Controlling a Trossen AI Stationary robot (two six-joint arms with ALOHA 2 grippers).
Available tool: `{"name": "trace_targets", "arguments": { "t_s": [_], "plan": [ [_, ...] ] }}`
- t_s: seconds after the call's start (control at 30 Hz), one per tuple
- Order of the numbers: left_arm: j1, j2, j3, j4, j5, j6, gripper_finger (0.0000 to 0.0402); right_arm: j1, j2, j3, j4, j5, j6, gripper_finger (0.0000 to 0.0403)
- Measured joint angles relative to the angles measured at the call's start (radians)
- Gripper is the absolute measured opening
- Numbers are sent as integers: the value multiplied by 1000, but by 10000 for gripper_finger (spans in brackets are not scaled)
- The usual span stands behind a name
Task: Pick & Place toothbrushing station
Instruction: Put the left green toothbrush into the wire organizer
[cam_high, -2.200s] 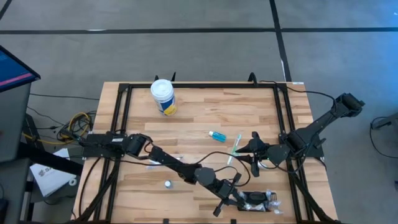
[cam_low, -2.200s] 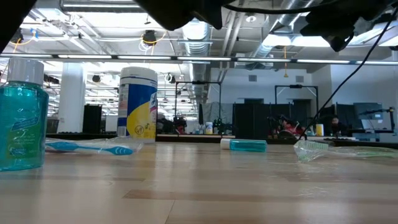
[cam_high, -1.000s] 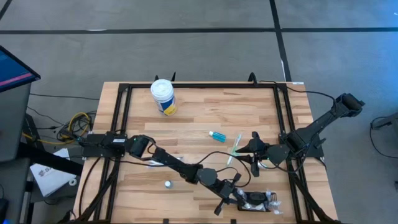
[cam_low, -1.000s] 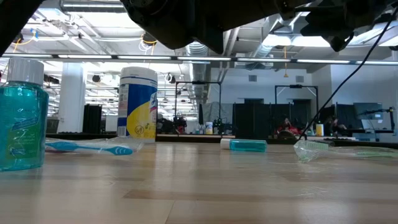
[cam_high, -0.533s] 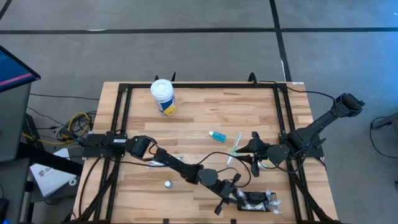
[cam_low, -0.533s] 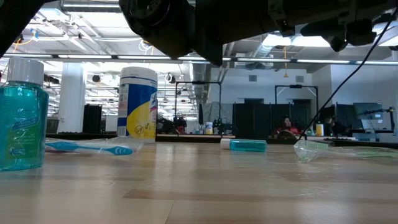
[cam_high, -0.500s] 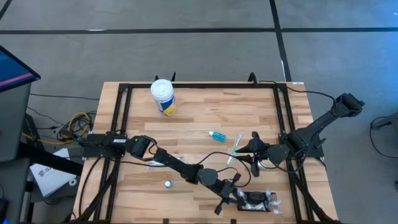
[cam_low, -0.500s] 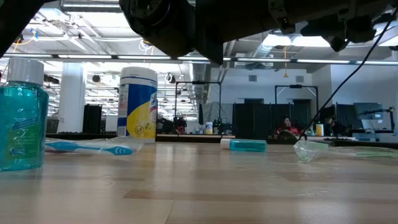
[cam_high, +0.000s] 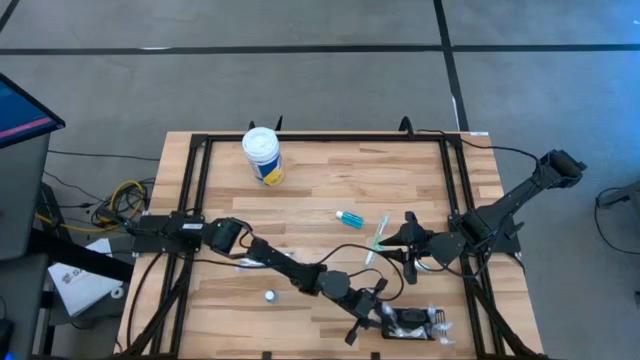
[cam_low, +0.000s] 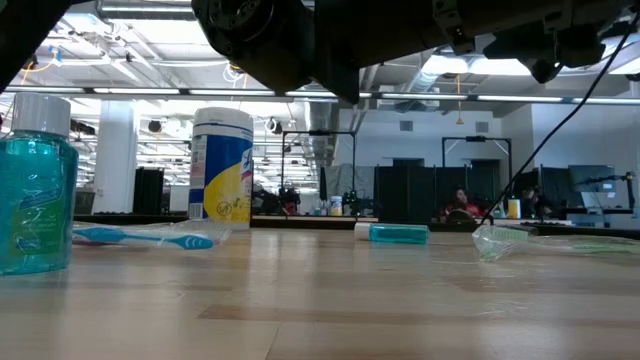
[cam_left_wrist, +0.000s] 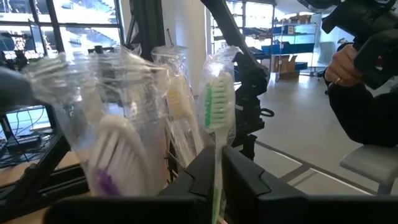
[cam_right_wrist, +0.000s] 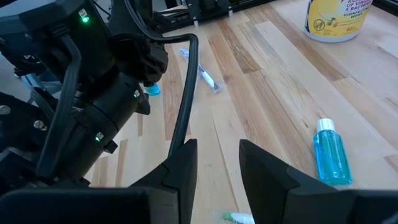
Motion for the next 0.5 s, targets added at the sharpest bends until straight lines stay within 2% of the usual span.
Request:
{"name": "trace_targets", "arguments": {
  "t_s": [0.3, 0.5],
  "plan": [
    [3, 0, 0, -2, 0, 0, 104, 0, 0, 0, -1, 0, 0, 111],
    [12, 0, 0, -29, 0, -7, 134, 0, 0, 0, -1, 0, 0, 111]
  ]
}}
